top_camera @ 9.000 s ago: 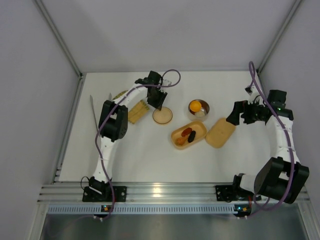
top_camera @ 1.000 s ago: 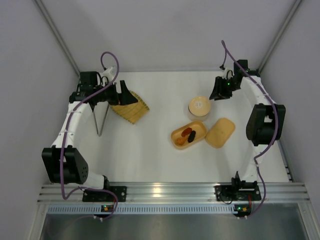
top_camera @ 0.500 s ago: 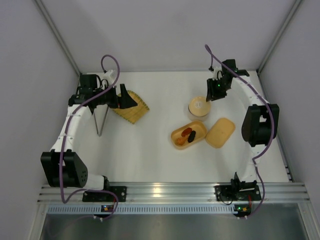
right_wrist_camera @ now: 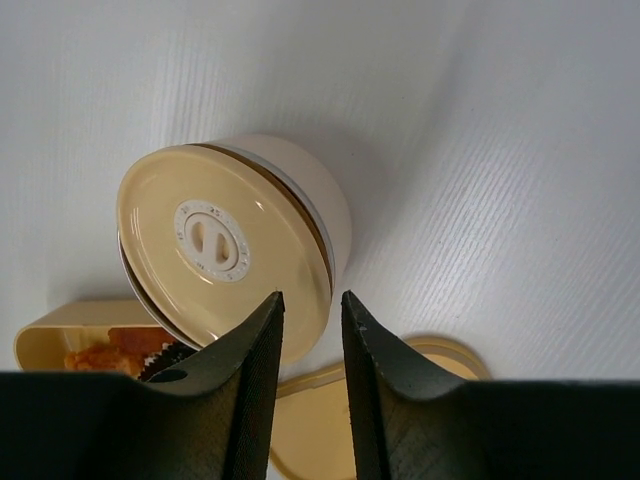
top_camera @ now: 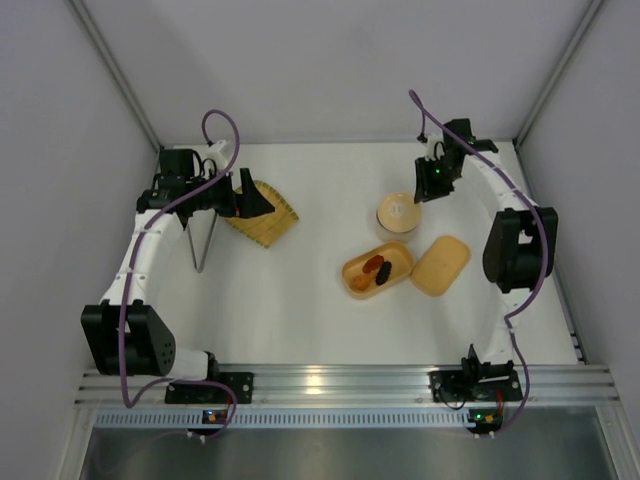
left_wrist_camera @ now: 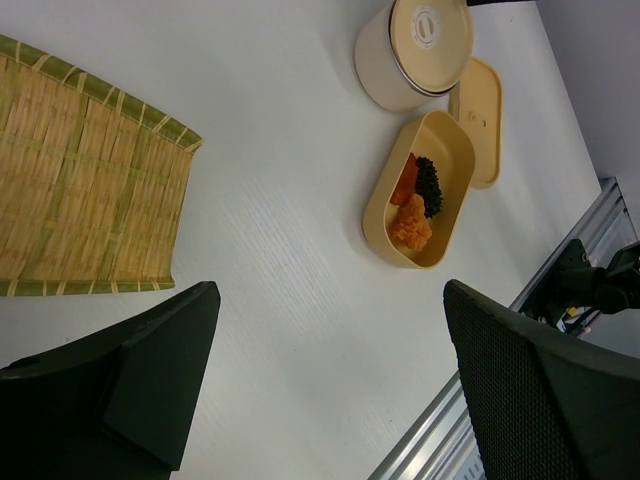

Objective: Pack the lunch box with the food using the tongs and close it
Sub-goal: Close the box lid on the packing box.

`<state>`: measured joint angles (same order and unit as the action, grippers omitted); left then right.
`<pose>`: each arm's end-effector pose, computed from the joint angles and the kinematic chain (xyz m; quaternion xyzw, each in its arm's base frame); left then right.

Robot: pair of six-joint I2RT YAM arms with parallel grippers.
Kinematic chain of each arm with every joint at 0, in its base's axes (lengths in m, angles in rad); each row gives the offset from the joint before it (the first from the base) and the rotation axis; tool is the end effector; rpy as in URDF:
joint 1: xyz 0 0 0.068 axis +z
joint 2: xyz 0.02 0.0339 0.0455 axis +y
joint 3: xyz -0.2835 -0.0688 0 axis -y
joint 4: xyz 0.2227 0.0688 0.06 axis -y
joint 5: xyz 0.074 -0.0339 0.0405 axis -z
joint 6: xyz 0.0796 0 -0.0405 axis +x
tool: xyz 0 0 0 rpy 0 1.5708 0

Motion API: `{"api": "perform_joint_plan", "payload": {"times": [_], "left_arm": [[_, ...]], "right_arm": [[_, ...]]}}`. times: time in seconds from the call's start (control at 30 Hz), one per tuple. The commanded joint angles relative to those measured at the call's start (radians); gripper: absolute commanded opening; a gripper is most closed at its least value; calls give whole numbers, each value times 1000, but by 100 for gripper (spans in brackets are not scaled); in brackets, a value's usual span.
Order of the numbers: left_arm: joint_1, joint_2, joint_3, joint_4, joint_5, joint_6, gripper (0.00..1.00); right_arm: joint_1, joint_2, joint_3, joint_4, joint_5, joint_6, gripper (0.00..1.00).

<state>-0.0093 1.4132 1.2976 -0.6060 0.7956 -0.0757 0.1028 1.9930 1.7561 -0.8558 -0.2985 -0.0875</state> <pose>0.3005 -0.0597 0.3417 0.1316 0.8449 -0.3688 0.3644 0.4311 0.0680 0.2449 -0.1263 0.9531 0.1463 0.2330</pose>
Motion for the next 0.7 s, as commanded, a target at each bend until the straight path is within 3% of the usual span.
{"api": "perform_joint_plan", "payload": {"times": [0.0,0.23,0.33,0.47,0.67], "left_arm": [[2,-30,2,12,11,17,98],[0,-23,5,9,11,19,98],[2,-22,5,5,11,22,98],[2,-19,3,5,7,25,98],[2,-8,2,6,11,22,98]], "right_arm": [[17,32,49,31,-17,0,29],[15,67,57,24,-37,25,26],[15,72,59,32,-39,34,20],[17,72,57,28,-59,51,3],[15,76,62,-6,-70,65,0]]}}
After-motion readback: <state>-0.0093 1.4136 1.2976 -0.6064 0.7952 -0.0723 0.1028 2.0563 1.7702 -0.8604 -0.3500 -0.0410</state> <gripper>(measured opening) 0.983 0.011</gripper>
